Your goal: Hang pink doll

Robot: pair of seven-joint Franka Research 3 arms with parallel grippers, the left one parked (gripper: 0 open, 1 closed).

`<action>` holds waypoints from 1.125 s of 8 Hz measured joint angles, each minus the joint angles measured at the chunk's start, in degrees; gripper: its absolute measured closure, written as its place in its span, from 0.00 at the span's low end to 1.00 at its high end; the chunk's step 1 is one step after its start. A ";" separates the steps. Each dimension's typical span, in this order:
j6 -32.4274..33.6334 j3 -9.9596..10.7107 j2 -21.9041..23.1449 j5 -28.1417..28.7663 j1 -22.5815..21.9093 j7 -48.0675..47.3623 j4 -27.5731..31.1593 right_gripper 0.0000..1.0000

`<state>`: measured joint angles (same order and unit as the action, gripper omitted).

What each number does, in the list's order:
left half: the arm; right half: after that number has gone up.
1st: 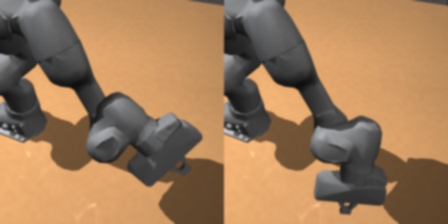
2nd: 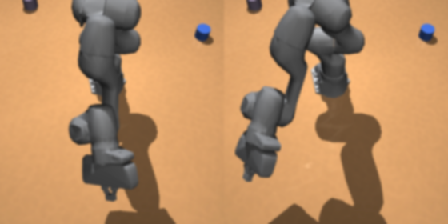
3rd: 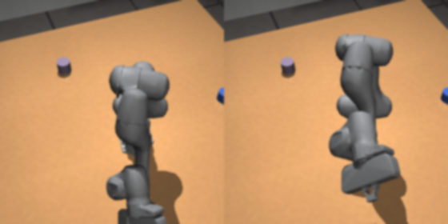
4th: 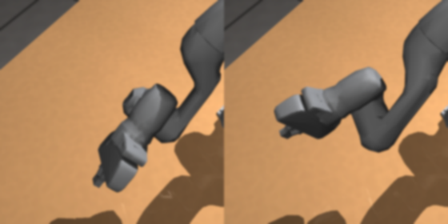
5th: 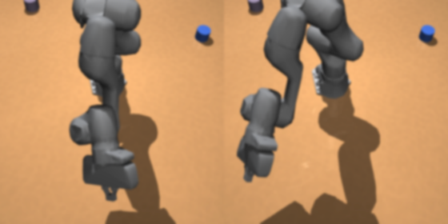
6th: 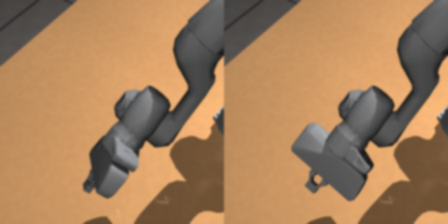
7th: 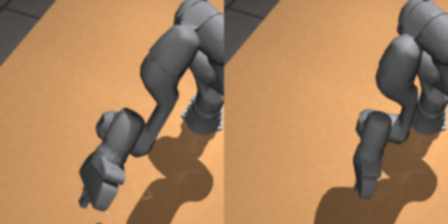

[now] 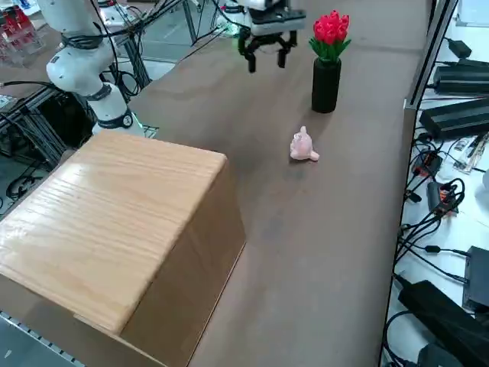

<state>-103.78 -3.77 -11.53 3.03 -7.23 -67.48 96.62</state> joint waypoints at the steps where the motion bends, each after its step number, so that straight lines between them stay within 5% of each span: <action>1: -4.31 -0.01 -3.30 -0.84 -2.10 -4.92 0.07 0.00; 5: -18.16 0.09 -15.56 -9.85 -7.24 -20.44 0.06 0.00; 9: -25.30 0.64 -21.12 -14.53 -7.34 -27.32 -0.01 0.00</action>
<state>-129.08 -3.12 -32.65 -11.50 -14.57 -94.79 96.60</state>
